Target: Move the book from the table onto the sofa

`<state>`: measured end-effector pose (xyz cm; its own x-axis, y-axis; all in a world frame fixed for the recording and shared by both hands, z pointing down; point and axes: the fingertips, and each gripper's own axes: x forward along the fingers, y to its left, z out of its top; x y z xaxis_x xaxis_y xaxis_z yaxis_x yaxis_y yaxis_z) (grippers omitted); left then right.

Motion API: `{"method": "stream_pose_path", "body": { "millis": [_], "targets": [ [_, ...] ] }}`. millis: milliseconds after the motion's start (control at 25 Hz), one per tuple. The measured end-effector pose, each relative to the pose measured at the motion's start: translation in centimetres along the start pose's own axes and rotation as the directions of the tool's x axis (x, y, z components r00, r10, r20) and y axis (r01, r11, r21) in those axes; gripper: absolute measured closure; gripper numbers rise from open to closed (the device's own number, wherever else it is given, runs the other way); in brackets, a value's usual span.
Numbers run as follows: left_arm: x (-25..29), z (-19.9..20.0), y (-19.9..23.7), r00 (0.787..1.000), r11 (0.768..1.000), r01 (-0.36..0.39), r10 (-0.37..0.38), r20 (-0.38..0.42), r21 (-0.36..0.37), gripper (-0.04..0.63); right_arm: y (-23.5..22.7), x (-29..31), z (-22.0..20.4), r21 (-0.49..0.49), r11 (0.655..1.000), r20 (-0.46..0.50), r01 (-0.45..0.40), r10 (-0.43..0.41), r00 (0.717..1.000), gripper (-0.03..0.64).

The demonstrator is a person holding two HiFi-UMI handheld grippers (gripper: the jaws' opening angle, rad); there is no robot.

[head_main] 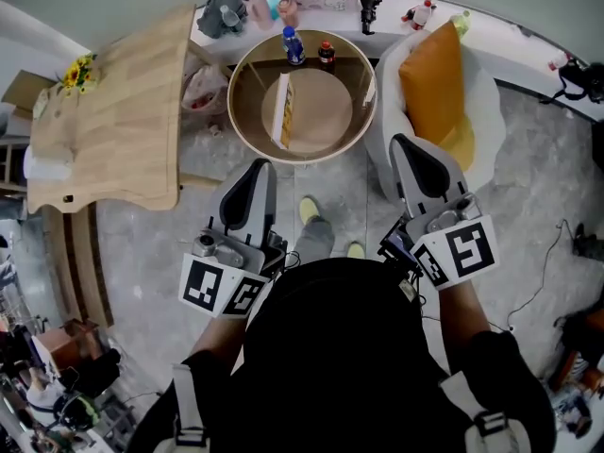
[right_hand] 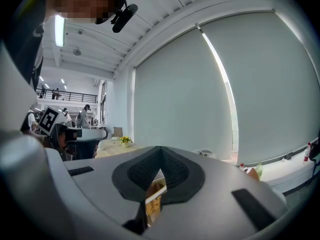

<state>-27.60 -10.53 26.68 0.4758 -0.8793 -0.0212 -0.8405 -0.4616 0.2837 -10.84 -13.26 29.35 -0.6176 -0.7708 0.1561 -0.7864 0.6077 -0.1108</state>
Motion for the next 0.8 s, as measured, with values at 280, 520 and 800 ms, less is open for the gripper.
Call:
{"method": "stream_pose_path", "body": {
  "millis": [280, 520, 800],
  "targets": [
    [0.7, 1.1, 3.1, 1.000, 1.000, 0.010, -0.010, 0.007, -0.009, 0.583, 0.4, 2.6, 0.8, -0.018, 1.000, -0.006, 0.022, -0.022, 1.000, 0.607],
    [1.1, 2.0, 6.3, 1.000, 1.000, 0.021, -0.021, 0.013, -0.012, 0.584, 1.2, 5.4, 1.3, -0.028, 0.999, -0.024, 0.046, -0.047, 0.999, 0.607],
    [1.5, 2.9, 10.0, 0.999, 0.999, 0.034, -0.034, 0.022, -0.016, 0.584, 2.6, 8.8, 2.3, -0.062, 0.996, 0.010, 0.057, -0.057, 0.998, 0.607]
  ]
}}
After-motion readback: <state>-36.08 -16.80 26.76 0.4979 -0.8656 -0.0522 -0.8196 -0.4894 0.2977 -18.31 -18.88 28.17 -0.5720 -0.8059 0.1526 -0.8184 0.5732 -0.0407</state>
